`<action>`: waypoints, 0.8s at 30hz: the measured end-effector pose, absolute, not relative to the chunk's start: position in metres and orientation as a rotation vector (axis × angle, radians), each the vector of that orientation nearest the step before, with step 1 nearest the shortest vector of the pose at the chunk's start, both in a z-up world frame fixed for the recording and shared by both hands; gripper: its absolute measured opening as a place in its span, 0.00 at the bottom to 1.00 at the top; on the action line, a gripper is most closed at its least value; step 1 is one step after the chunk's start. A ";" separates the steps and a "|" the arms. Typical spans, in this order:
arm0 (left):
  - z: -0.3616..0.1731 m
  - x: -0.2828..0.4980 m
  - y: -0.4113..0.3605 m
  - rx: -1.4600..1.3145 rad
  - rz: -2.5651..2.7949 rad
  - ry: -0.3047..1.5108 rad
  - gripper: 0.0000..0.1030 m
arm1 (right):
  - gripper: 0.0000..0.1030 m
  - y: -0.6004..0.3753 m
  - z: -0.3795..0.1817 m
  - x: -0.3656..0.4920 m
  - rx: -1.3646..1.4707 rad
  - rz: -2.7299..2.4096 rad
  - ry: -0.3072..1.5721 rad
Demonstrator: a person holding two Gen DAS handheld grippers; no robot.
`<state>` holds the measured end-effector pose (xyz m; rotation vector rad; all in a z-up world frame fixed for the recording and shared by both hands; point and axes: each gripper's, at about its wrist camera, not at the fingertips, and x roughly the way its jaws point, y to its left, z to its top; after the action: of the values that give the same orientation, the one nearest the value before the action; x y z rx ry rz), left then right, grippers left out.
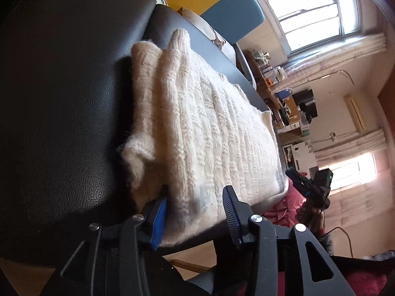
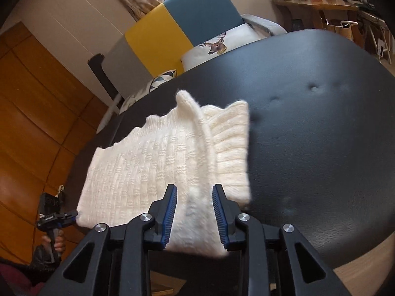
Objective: Fold clothes
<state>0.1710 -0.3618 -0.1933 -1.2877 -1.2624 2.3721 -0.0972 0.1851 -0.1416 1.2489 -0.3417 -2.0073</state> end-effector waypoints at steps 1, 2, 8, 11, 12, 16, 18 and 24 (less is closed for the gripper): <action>-0.194 0.171 -0.362 -1.283 2.367 -1.278 0.41 | 0.29 0.186 -0.145 -0.099 1.264 -1.981 -0.350; -0.195 0.170 -0.361 -1.288 2.371 -1.280 0.41 | 0.29 0.186 -0.149 -0.101 1.280 -1.958 -0.353; -0.194 0.158 -0.356 -1.353 2.398 -1.239 0.41 | 0.29 0.177 -0.177 -0.113 1.389 -1.792 -0.360; -0.192 0.156 -0.357 -1.381 2.418 -1.226 0.41 | 0.28 0.158 -0.181 -0.109 1.401 -1.780 -0.249; -0.192 0.155 -0.357 -1.394 2.435 -1.214 0.40 | 0.16 0.155 -0.175 -0.104 1.376 -1.779 -0.219; -0.184 0.159 -0.350 -1.465 2.538 -1.055 0.29 | 0.08 0.146 -0.153 -0.080 1.320 -1.817 0.019; -0.182 0.162 -0.351 -1.516 2.566 -1.003 0.29 | 0.08 0.146 -0.161 -0.074 1.368 -1.838 0.102; -0.142 0.173 -0.376 -1.420 2.702 -1.037 0.35 | 0.08 0.150 -0.173 -0.067 1.424 -1.878 0.154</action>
<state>0.1726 -0.3760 -0.1420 -1.4202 -1.0374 2.7019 -0.0671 0.1498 -0.1731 1.4240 0.1543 -1.8775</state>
